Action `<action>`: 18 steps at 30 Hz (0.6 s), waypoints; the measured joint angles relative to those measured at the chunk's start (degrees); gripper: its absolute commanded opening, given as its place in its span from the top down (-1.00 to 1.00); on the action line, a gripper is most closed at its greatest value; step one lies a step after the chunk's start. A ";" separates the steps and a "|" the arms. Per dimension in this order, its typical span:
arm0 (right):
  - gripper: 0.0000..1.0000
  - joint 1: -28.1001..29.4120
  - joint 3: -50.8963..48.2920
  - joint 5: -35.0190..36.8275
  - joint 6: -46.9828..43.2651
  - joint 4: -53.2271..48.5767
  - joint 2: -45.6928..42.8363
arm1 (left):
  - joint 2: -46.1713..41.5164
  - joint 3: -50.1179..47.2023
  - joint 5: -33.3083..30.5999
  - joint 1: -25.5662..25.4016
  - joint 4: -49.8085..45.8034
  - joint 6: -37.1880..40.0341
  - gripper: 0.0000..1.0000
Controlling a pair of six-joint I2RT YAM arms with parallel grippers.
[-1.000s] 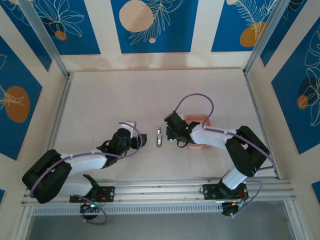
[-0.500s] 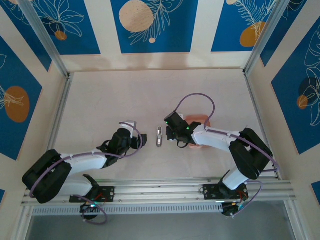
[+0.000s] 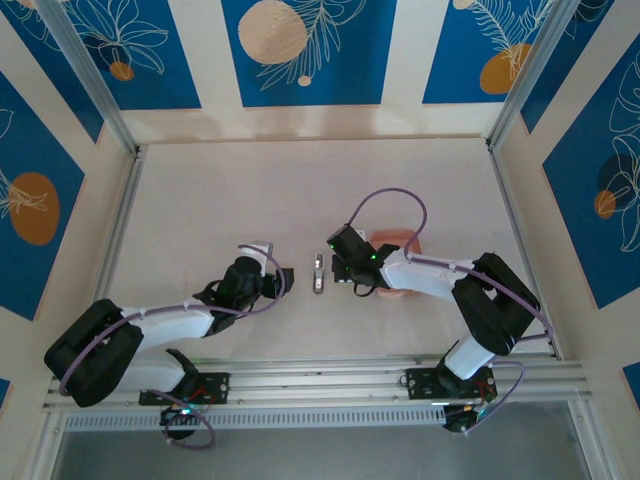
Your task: Load the staples into the stapler
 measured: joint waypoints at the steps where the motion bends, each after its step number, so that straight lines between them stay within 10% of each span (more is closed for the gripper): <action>1: 0.65 0.00 0.00 0.00 -0.02 0.04 0.04 | 0.00 0.00 0.00 0.00 0.00 0.00 -0.57; 18: 0.65 -0.02 0.02 0.02 -0.24 1.09 1.44 | 0.00 0.00 -0.02 0.00 1.20 0.00 -0.57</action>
